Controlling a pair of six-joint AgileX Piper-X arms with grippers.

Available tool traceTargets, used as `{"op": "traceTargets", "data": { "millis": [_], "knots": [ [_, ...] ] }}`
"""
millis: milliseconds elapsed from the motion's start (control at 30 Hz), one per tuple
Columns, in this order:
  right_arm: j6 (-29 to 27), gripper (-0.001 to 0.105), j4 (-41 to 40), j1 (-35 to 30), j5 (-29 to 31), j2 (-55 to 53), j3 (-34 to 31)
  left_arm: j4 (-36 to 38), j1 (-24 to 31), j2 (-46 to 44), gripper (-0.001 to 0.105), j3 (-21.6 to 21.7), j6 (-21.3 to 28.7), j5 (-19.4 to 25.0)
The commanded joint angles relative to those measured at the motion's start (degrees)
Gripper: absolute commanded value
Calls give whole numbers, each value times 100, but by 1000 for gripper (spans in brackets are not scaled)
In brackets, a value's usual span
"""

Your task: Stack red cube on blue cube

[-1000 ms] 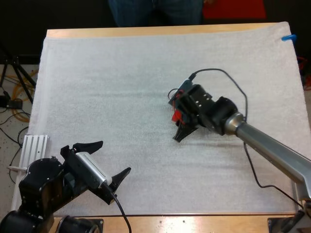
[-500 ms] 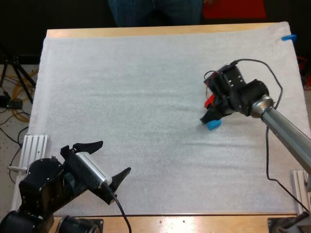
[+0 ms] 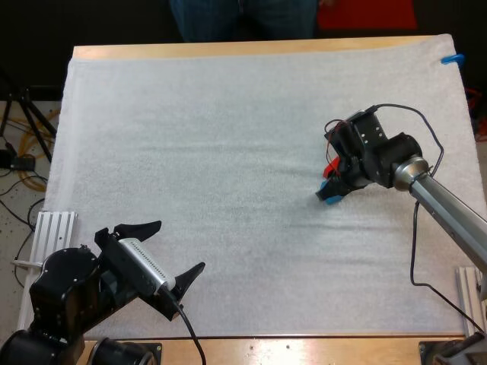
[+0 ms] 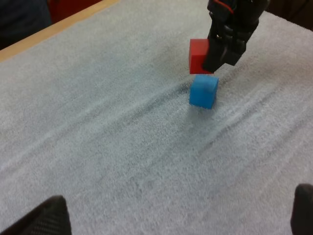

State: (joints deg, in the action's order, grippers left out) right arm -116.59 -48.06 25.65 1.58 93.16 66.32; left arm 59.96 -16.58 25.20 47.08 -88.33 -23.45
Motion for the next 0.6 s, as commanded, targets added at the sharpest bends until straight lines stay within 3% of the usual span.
{"op": "traceTargets", "data": {
  "millis": [0, 567],
  "knots": [
    [54, 4, 49, -10, -50, 30, 15, 22, -17, -3, 87, 38, -25, -46],
    [459, 4, -30, -10, -158, 54, 15, 22, -17, -3, 87, 38, -14, -46]
  ]
}}
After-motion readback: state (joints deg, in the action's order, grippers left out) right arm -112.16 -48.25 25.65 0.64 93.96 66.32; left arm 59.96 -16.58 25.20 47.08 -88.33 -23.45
